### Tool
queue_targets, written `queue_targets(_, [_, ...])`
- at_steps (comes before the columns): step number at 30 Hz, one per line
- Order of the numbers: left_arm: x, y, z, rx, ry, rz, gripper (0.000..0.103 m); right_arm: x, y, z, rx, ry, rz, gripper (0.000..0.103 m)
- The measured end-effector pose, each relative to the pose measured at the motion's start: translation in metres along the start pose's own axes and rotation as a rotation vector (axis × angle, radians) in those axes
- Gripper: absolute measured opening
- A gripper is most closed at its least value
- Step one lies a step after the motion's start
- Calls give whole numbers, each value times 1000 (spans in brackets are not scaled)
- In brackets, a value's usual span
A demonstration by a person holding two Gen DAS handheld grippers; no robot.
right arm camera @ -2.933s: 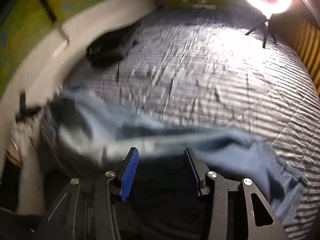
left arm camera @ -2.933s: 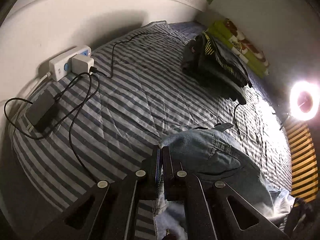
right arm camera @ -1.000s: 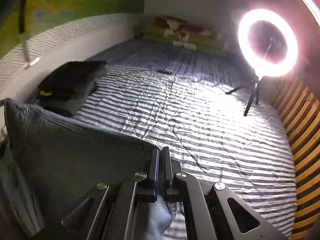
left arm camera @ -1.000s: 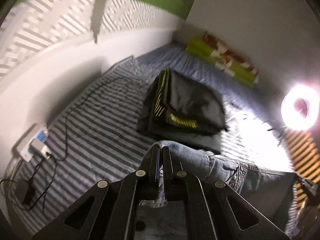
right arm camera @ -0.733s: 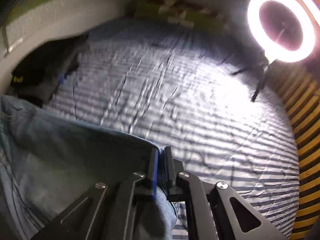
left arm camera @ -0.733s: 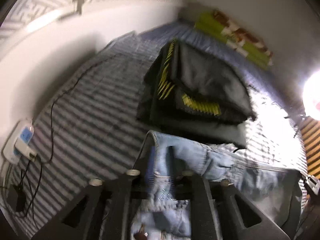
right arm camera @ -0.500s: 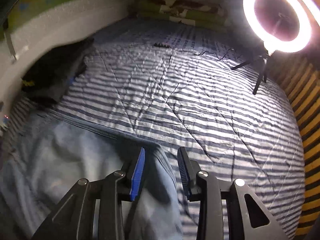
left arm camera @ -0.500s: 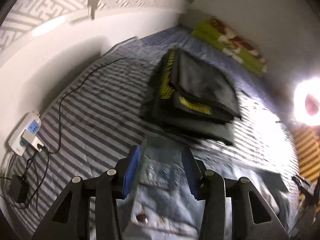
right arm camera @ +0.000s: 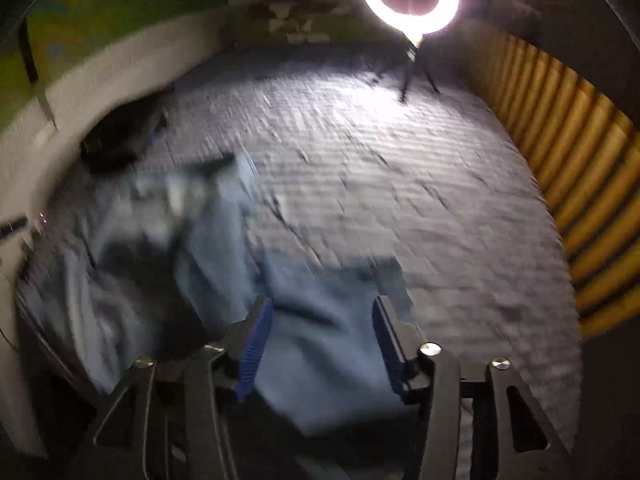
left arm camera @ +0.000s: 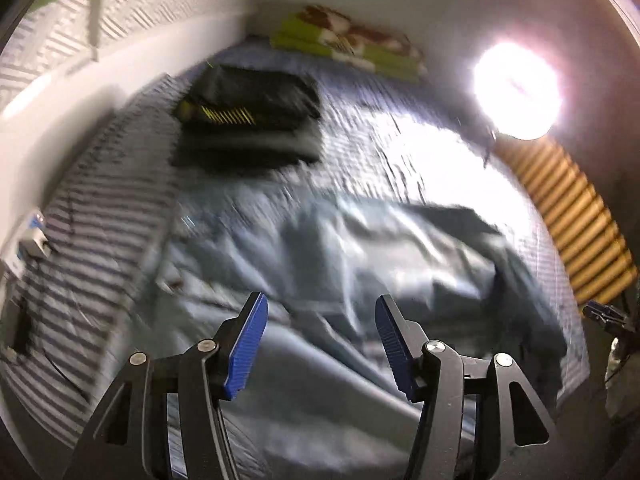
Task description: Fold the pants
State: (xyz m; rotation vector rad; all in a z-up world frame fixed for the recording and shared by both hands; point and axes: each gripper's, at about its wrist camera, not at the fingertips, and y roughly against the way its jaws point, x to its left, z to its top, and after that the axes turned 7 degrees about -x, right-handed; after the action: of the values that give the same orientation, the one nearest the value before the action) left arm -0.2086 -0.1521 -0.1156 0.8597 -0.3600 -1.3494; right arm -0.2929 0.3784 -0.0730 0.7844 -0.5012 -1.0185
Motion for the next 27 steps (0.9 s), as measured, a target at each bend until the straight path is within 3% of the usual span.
queue_targets(3, [-22,-21,-32,82,-19,-4,60,-21,-7,-34,54,-47,-32,50])
queue_targets(6, [-35,-47,-62,150,-53,45,60,-52,-26,-42,75,-122,-62,51])
queue_targets(8, [-40,-60,-74,180,-60,69,60,-75,-51,-36,97,-186,-46,57])
queue_targets(12, [-43,-77,-88,219,-78,102,60,-98,-109,-17,126,-213,-63,58])
queue_targets(15, [-44,-86,-90,239,-72,115,60,-98,-154,-9,190,-210,-36,62])
queue_targets(17, [-44,-91,-88,240,-66,121,60,-83,-162,-5,156,-156,-51,66])
queue_targets(19, [-45,-93,-85,238,-62,125,60,-68,-165,-4,149,-103,-21,55])
queue_targets(20, [-45,-97,-84,238,-63,125,60,-59,-163,-4,133,-55,-28,33])
queue_targets(21, [-46,-99,-82,238,-65,125,60,-51,-160,-4,124,-17,-22,18])
queue_targets(24, [-49,-105,-78,238,-73,124,60,-46,-142,2,102,26,-44,10])
queue_targets(27, [-48,-106,-74,231,-59,117,60,-68,-96,34,-51,37,-143,10])
